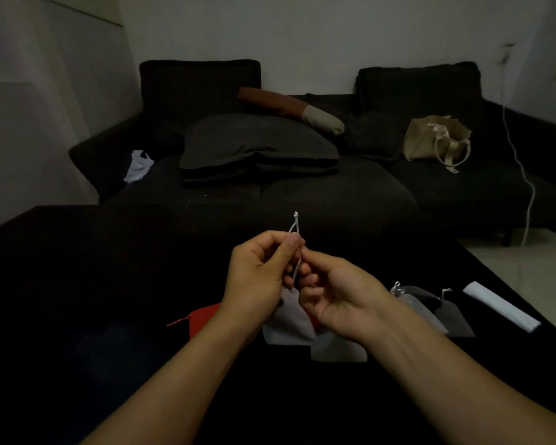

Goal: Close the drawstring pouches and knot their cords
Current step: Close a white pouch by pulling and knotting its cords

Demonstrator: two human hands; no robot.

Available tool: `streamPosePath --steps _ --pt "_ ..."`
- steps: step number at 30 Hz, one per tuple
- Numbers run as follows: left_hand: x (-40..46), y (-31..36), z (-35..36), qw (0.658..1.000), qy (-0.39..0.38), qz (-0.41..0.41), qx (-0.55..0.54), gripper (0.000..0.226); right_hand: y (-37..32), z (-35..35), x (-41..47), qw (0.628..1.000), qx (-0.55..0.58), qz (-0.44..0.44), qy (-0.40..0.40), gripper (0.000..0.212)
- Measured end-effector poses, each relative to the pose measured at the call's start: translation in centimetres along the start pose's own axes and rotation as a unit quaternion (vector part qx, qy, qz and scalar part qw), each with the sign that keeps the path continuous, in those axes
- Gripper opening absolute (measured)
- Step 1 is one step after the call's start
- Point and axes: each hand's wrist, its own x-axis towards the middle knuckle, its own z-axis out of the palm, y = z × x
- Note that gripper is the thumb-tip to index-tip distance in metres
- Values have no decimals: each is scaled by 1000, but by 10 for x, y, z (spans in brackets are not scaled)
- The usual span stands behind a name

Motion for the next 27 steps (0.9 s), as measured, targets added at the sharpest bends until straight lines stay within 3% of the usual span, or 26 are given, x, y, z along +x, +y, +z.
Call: streamPosePath --steps 6,9,14,17,21,24,27 --pt "2 -4 1 1000 -23 -18 7 18 0 1 1 999 13 -27 37 19" --pt "0 -1 3 996 -8 -69 -62 22 -2 1 5 997 31 -53 56 11" --pt "11 4 -2 929 102 -199 -295 27 -7 -5 6 992 94 -90 3 12" --pt "24 3 -23 901 119 -231 -348 23 -18 -17 6 987 123 -102 -19 18" --pt "29 6 -32 932 115 -187 -289 28 -30 -32 9 989 36 -142 -14 21" --pt "27 8 -25 978 98 -113 -144 26 -26 -31 13 971 -123 -203 18 22" --pt "27 9 -33 995 70 -45 52 19 -23 -29 15 926 -271 -261 35 22"
